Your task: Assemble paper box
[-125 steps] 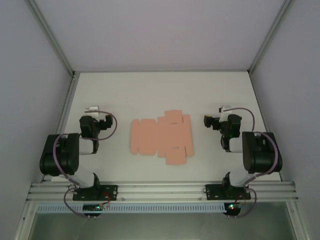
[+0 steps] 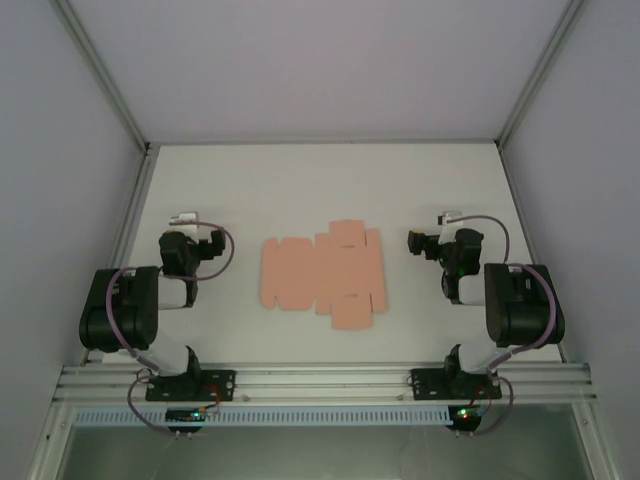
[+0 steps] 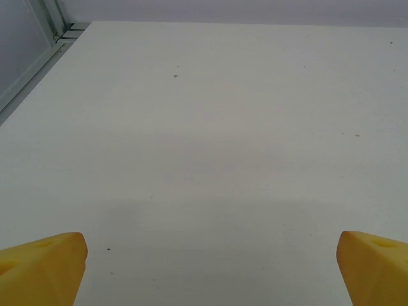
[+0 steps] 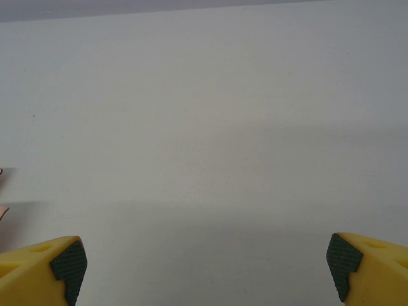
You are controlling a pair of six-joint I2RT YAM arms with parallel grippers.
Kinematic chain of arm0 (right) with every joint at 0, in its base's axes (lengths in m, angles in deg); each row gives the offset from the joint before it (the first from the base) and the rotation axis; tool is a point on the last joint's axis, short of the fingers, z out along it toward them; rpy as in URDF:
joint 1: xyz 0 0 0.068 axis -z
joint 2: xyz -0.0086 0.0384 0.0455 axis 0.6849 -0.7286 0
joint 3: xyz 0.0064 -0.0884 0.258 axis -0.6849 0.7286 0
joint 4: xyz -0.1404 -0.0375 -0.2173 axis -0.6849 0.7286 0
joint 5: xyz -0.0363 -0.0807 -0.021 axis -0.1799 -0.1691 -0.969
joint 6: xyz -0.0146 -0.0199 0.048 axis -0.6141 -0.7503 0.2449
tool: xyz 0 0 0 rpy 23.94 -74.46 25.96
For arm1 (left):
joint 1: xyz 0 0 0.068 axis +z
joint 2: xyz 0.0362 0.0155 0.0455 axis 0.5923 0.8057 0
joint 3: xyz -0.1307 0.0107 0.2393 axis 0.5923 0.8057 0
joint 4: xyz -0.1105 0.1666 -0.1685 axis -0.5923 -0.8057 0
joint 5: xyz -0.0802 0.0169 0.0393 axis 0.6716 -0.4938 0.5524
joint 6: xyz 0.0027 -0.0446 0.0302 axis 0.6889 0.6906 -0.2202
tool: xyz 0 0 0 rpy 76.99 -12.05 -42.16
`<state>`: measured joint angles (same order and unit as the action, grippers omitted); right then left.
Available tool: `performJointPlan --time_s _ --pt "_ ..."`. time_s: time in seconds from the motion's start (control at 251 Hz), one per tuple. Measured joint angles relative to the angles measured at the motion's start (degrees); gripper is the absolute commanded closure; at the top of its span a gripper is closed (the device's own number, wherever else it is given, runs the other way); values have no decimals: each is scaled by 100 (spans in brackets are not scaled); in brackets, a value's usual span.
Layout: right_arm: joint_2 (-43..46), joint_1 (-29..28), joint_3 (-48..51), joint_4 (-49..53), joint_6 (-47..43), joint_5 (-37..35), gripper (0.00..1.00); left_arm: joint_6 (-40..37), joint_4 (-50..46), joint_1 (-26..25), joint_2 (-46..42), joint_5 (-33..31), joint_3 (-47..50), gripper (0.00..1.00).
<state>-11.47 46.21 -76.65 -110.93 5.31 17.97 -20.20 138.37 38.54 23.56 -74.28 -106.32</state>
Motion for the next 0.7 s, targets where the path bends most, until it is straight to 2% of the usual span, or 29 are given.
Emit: performJointPlan --time_s 0.483,0.623,0.702 --pt "11 142 101 -275 170 28 0 4 -61 0 -7 -72 -22 0" --pt "221 203 181 -188 293 -57 1 11 -920 2 -420 -214 -356 1" --pt "654 175 11 466 295 -240 1 118 -1504 2 -831 -291 -658 0"
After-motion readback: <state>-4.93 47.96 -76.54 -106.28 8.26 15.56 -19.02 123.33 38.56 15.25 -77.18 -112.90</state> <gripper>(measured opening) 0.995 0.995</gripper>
